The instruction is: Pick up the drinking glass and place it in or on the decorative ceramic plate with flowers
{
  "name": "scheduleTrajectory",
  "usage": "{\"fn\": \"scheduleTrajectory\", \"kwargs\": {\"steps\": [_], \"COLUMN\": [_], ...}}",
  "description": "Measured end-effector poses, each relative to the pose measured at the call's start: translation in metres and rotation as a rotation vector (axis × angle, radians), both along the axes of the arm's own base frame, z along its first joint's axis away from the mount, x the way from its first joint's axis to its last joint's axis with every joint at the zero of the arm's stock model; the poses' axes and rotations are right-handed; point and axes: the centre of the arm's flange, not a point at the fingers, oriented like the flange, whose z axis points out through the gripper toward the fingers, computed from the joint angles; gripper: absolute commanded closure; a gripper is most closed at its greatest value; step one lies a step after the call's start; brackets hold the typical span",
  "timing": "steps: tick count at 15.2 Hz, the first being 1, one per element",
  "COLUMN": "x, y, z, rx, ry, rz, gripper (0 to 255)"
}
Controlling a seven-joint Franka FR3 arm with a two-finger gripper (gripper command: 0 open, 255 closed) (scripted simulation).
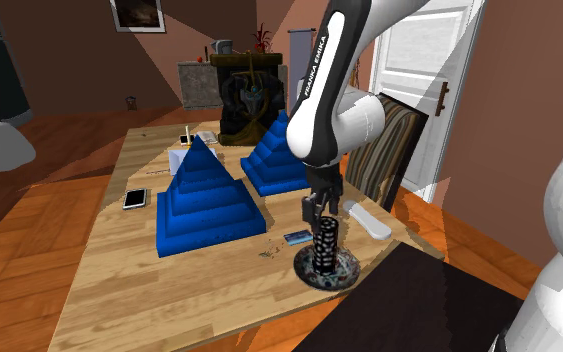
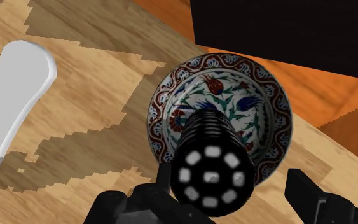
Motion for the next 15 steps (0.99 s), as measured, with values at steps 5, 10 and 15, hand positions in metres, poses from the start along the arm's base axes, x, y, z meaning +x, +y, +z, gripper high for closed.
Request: {"fn": "scheduleTrajectory", "kwargs": {"steps": [5,10,15], "x": [0.0,0.003,0.004], "y": [0.0,0.004,0.005], "z": [0.006,0.047,0.05], "rx": [0.0,0.0,0.0], "ry": [0.0,-0.001,0.0], "rz": [0.0,0.0,0.0], "gripper": [0,0,0]}}
